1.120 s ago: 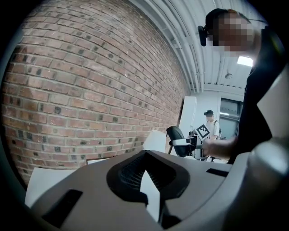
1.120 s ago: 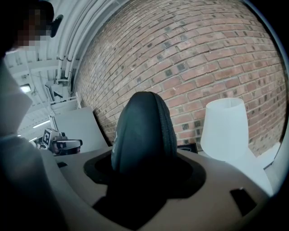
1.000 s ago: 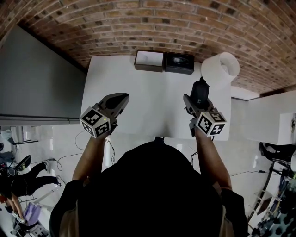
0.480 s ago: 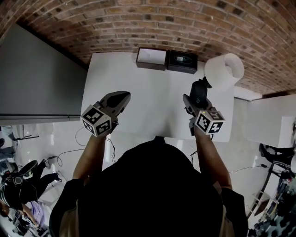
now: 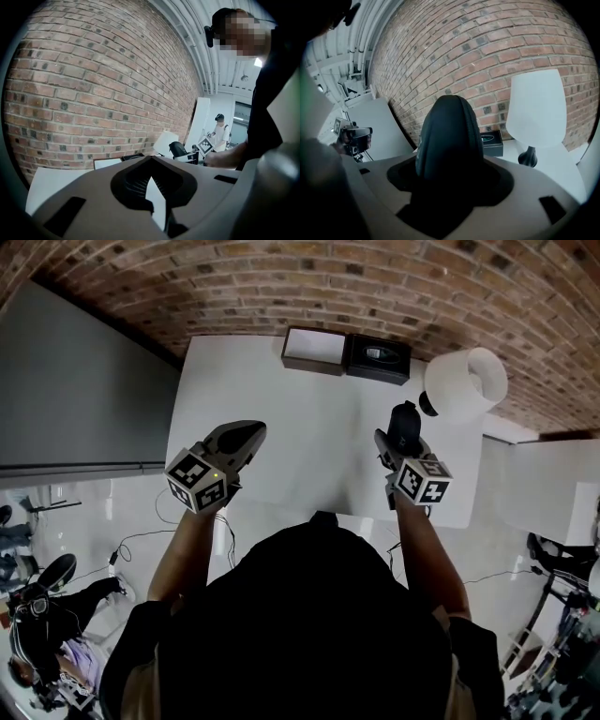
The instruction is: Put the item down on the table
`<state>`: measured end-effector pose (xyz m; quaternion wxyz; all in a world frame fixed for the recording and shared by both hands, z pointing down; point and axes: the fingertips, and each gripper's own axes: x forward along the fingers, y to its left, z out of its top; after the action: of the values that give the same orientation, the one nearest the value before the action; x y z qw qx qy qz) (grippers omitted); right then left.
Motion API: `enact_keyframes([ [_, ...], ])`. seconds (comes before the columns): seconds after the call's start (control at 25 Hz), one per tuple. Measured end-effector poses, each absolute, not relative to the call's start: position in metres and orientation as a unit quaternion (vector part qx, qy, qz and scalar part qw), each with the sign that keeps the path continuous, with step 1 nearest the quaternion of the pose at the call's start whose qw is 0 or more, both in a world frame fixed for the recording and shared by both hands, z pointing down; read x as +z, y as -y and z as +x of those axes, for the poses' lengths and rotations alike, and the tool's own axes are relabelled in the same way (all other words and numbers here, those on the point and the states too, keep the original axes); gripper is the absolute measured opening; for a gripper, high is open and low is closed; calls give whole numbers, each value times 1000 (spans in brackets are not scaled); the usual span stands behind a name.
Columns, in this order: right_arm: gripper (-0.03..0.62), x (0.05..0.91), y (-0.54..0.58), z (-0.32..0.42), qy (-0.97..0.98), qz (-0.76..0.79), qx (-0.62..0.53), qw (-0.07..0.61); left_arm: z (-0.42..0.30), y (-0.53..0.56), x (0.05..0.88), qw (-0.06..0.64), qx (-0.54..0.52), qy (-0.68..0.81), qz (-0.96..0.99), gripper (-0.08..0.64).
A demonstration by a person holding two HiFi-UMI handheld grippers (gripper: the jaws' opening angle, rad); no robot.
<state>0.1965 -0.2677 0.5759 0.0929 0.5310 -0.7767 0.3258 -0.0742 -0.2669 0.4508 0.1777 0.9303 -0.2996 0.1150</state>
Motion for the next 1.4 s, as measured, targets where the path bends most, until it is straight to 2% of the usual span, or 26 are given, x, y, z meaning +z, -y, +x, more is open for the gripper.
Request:
enact_keyframes([
  [0.68, 313, 662, 263, 205, 755, 527, 359, 150, -65, 266, 478, 197, 129, 300, 925, 17],
  [1.4, 313, 715, 250, 197, 751, 511, 366, 202, -69, 250, 491, 205, 142, 304, 920, 17],
])
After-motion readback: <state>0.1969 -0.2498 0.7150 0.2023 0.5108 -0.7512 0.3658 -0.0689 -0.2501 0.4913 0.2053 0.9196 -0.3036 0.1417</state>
